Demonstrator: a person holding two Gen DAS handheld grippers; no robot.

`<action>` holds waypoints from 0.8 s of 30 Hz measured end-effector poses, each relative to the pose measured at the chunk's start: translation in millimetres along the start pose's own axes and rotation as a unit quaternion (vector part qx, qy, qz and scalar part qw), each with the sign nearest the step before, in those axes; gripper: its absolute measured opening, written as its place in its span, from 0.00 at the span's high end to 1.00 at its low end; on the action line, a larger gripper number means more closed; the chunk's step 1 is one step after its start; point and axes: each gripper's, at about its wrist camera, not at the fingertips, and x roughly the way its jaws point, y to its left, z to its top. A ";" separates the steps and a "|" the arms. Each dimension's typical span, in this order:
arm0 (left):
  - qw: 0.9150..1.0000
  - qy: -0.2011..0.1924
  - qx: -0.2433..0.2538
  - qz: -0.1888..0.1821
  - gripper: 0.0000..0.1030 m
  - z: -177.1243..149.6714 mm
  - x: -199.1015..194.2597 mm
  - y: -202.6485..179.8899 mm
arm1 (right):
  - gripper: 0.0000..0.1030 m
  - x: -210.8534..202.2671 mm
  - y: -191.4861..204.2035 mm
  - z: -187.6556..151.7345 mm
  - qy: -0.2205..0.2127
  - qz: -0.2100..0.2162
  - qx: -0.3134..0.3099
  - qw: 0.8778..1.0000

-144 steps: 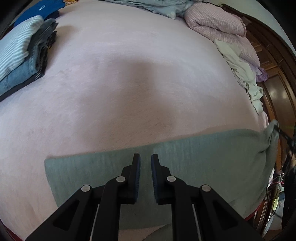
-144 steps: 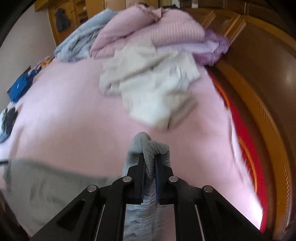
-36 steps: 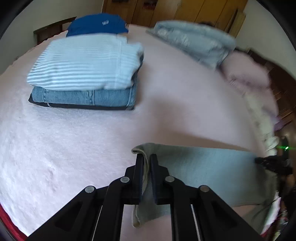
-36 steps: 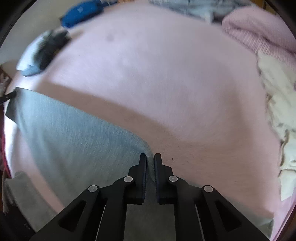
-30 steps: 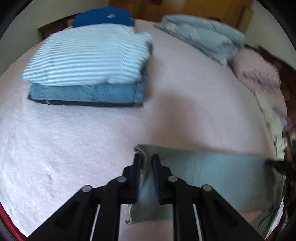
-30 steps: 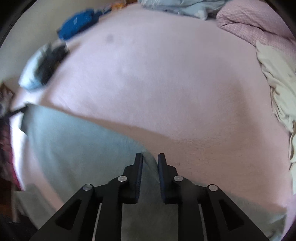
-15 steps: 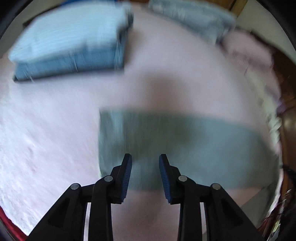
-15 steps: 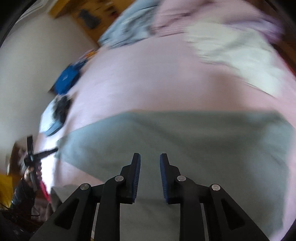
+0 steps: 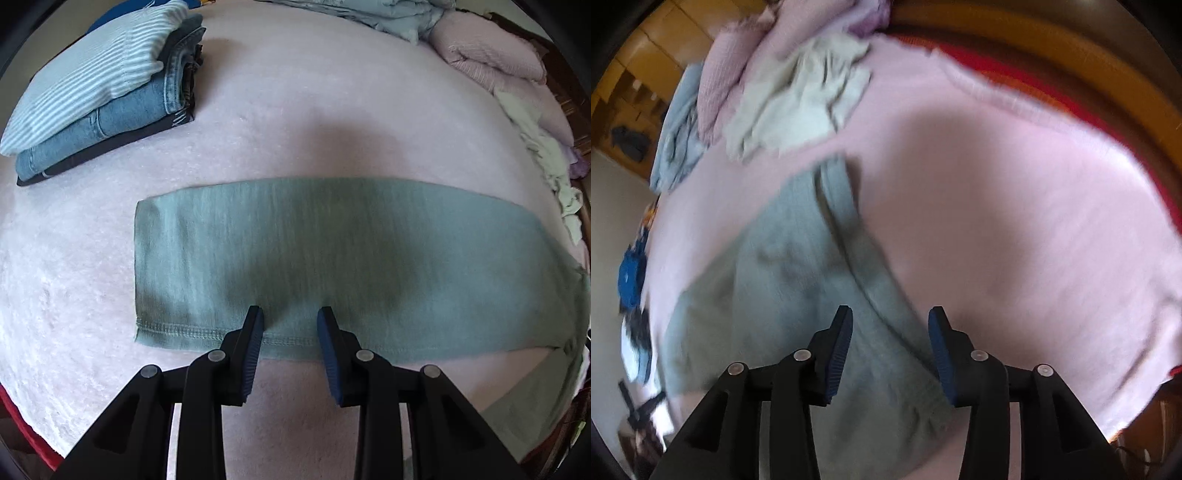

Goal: Fold clothes
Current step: 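Open both grippers and release the flattened sweatpants leg on the bed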

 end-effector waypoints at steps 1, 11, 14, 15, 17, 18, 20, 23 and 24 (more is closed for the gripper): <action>1.000 0.000 0.002 0.006 0.74 0.5 1.0 -1.2 | 0.54 5.6 2.6 -2.5 0.008 -0.004 -0.012 1.000; 1.000 0.013 -0.008 0.022 0.73 1.6 3.2 4.1 | 0.83 -11.0 27.8 -26.7 0.014 -0.054 -0.088 0.995; 1.000 0.012 -0.005 0.027 0.73 -1.0 2.4 5.2 | 0.82 -25.9 17.6 -30.3 0.011 -0.091 -0.091 0.992; 1.000 0.012 -0.003 0.028 0.73 -1.7 2.3 5.1 | 0.79 -23.1 14.1 -29.4 0.016 -0.098 -0.094 0.991; 0.999 0.012 -0.001 0.030 0.73 -3.1 2.1 6.3 | 0.73 -5.7 10.8 -24.6 0.044 -0.109 -0.096 0.988; 0.999 0.013 -0.002 0.030 0.73 -4.0 1.4 7.1 | 0.71 2.6 10.7 -22.1 0.057 -0.113 -0.095 0.987; 0.999 0.014 -0.005 0.029 0.73 -5.9 -0.8 8.9 | 0.71 8.7 14.5 -17.9 0.059 -0.117 -0.091 0.987; 1.000 0.014 -0.004 0.025 0.72 -9.4 -2.8 13.0 | 0.70 -9.6 21.7 -11.3 0.004 -0.130 -0.072 0.989; 1.000 0.014 -0.006 0.022 0.72 -10.6 -2.2 15.2 | 0.66 -18.7 24.3 -9.0 -0.021 -0.141 -0.066 0.988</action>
